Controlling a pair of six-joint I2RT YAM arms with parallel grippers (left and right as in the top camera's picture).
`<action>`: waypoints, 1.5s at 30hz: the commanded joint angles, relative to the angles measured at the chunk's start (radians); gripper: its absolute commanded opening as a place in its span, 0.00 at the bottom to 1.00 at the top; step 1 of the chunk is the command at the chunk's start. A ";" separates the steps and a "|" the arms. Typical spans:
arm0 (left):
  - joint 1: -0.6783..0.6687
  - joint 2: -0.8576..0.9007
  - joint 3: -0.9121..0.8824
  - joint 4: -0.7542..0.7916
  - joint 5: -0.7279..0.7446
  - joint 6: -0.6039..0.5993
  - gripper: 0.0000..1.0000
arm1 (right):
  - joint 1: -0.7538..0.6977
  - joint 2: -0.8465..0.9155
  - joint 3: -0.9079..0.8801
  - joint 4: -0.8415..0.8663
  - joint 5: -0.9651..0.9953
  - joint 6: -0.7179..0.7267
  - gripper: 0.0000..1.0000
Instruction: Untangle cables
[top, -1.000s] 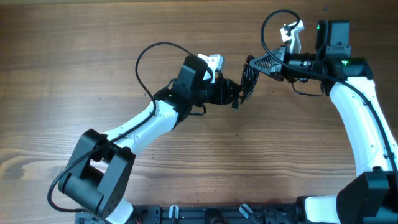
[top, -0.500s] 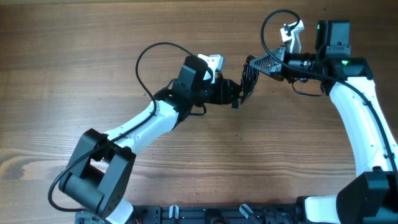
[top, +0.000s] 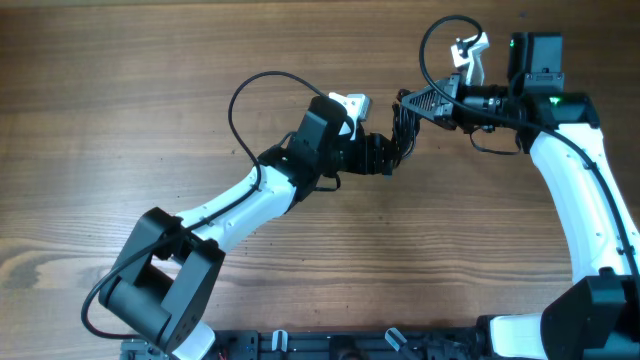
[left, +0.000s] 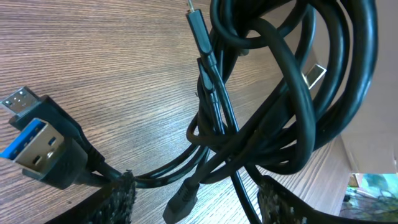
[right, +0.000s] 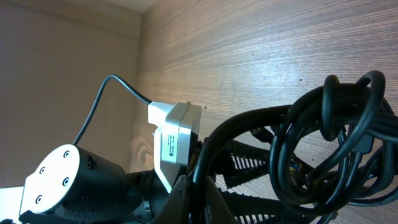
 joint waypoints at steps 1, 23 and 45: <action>-0.004 0.013 -0.005 0.016 -0.013 -0.018 0.64 | 0.004 -0.032 0.018 0.001 -0.009 -0.021 0.04; -0.014 0.069 -0.005 0.132 -0.212 -0.153 0.64 | 0.004 -0.032 0.019 -0.013 0.001 -0.024 0.04; -0.048 0.069 -0.005 0.187 -0.254 -0.153 0.61 | 0.004 -0.032 0.019 -0.033 -0.031 -0.014 0.04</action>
